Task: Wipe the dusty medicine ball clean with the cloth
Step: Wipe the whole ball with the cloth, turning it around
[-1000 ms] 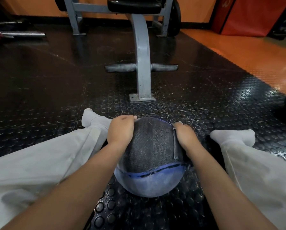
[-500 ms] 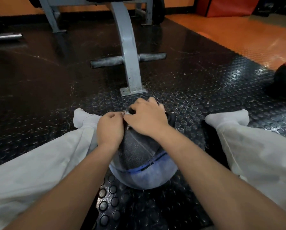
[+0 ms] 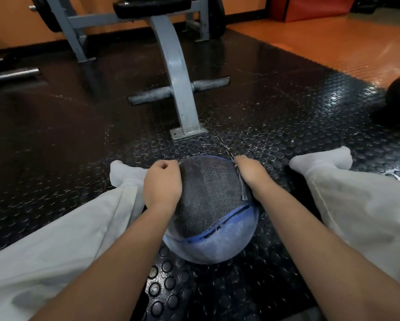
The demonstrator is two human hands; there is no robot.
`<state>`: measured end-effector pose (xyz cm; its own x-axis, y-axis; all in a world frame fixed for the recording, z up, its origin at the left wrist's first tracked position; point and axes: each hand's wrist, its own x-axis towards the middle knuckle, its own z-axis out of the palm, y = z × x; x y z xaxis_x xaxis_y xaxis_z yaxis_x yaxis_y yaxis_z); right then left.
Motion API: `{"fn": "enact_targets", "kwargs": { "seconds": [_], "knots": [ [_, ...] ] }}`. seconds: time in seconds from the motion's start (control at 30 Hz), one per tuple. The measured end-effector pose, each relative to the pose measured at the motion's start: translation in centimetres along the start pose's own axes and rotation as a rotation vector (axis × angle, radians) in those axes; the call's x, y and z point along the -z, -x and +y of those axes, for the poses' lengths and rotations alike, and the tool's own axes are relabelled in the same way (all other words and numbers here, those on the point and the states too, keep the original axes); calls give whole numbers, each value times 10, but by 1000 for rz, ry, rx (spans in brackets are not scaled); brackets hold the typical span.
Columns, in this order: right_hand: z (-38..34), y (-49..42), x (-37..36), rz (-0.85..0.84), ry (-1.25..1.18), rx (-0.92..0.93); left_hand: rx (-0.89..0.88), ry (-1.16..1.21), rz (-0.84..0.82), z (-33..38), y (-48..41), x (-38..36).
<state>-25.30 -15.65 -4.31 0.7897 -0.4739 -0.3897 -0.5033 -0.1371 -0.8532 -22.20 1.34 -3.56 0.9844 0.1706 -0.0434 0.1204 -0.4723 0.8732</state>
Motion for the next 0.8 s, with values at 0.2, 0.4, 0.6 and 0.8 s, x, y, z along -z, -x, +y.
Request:
{"fn": "enact_targets", "kwargs": {
  "seconds": [0.2, 0.4, 0.6, 0.8],
  "knots": [
    [-38, 48, -48, 264, 675, 432, -51, -92, -27, -1, 1, -3],
    [-45, 58, -58, 105, 686, 595, -81, 57, -23, -16, -7, 7],
    [-16, 28, -8, 49, 253, 262, -63, 87, -48, -11, -1, 1],
    [9, 18, 4, -6, -32, 86, 113, 301, -149, -20, -14, 8]
  ]
}}
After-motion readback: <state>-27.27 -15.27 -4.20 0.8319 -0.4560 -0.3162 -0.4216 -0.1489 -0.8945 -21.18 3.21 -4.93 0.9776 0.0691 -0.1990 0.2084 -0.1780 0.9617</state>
